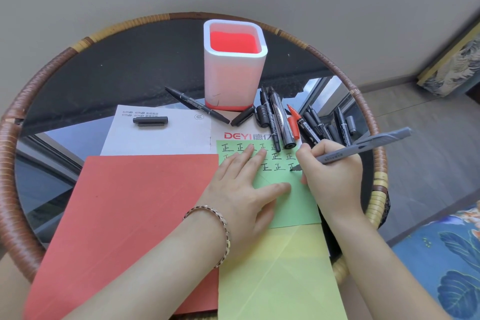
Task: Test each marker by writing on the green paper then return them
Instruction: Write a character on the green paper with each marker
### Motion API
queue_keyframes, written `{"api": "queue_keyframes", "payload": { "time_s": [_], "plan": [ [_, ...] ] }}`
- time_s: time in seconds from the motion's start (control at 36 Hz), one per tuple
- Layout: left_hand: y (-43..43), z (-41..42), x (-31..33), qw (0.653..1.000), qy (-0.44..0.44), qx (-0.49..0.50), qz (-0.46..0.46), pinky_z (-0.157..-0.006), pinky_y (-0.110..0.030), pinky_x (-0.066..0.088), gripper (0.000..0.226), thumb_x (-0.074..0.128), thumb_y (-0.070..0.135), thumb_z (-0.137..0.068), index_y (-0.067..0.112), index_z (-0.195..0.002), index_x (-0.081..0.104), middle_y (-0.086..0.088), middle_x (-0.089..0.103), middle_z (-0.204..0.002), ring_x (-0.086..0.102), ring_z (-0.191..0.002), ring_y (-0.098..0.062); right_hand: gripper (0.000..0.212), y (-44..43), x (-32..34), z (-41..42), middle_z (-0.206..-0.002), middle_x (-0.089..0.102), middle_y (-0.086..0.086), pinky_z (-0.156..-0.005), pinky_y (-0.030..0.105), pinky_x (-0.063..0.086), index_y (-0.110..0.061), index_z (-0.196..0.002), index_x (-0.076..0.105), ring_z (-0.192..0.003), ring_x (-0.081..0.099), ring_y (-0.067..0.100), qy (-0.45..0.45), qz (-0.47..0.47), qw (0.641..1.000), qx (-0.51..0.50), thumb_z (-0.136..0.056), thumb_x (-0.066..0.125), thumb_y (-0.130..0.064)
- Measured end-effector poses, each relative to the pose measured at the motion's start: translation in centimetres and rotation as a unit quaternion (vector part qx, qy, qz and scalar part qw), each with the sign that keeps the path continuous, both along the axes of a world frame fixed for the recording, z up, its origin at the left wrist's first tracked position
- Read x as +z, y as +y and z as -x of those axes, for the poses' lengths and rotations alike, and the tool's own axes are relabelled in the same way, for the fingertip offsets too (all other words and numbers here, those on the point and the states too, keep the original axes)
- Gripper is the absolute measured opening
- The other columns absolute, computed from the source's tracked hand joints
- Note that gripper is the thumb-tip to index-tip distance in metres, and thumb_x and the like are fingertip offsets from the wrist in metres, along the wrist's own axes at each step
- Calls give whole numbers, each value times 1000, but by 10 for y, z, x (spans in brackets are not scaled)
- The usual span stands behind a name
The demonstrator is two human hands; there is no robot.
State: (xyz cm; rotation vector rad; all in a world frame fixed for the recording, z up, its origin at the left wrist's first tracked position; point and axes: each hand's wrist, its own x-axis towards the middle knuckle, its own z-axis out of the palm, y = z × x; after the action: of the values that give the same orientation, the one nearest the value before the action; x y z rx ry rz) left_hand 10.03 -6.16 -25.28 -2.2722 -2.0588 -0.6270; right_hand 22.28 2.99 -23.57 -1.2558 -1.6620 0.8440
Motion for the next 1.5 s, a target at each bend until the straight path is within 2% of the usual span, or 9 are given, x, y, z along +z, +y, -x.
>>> {"api": "queue_keyframes", "payload": {
  "time_s": [0.17,0.39,0.61,0.75,0.89,1.06,1.14,1.28,1.5],
  "plan": [
    [-1,0,-1,1000,-2,2,3,-89,-57,41,39,38,31,-75,34,-97,70,-21,61,-118,55,-112,-41,32,2,0,-5,-48,50,27,-51,34,40,1,-48,44,-48,43,38,-3,-13,999,-49,-72,58,-14],
    [-1,0,0,1000,4,3,1,-89,-57,40,39,38,30,-76,34,-98,70,-21,61,-118,55,-112,-41,36,0,4,-6,-35,51,-4,-47,8,38,0,-50,49,-36,45,4,62,-3,997,-40,-82,60,-12],
    [-1,1,1,1000,8,5,9,-88,-56,41,38,39,31,-76,35,-97,70,-21,61,-117,56,-111,-41,19,-6,9,-9,-53,60,-12,-50,12,42,-21,-67,53,-47,55,3,85,-8,993,79,-75,68,-29],
    [-2,0,1,1000,7,7,12,-91,-54,38,38,38,31,-77,35,-98,69,-20,61,-118,56,-112,-40,13,-6,16,-31,-89,68,-26,-71,11,49,-45,-94,60,-83,65,-2,8,-52,986,159,-83,53,-44],
    [-1,1,2,1000,21,7,15,-92,-51,32,38,38,30,-76,35,-96,70,-19,62,-117,57,-110,-40,16,19,19,-64,-78,70,-9,-70,12,52,-26,-102,59,-78,66,2,-56,-79,985,143,-88,53,-30],
    [-2,1,5,999,23,5,40,-92,-47,29,37,38,31,-77,36,-96,69,-20,62,-117,57,-110,-40,23,63,24,-81,-131,56,8,-97,35,44,-18,-91,47,-110,58,26,-203,-43,968,141,-83,60,1],
    [-4,1,9,998,29,10,58,-92,-45,29,37,38,32,-77,37,-96,69,-19,62,-117,57,-109,-39,28,78,26,-80,-143,44,4,-98,28,31,-20,-90,42,-125,47,28,-261,-17,950,170,-84,57,3],
    [-4,1,11,997,32,3,72,-91,-45,29,38,38,31,-76,37,-95,70,-19,63,-116,58,-109,-39,36,90,29,-72,-137,51,2,-95,32,35,-30,-75,40,-121,51,27,-283,3,942,182,-86,54,2],
    [-5,1,10,996,35,3,76,-91,-45,32,36,38,31,-77,37,-97,67,-18,62,-117,58,-110,-38,38,84,30,-75,-101,67,10,-71,14,39,-23,-66,42,-94,62,21,-224,-14,966,126,-83,55,9]
  ]
}}
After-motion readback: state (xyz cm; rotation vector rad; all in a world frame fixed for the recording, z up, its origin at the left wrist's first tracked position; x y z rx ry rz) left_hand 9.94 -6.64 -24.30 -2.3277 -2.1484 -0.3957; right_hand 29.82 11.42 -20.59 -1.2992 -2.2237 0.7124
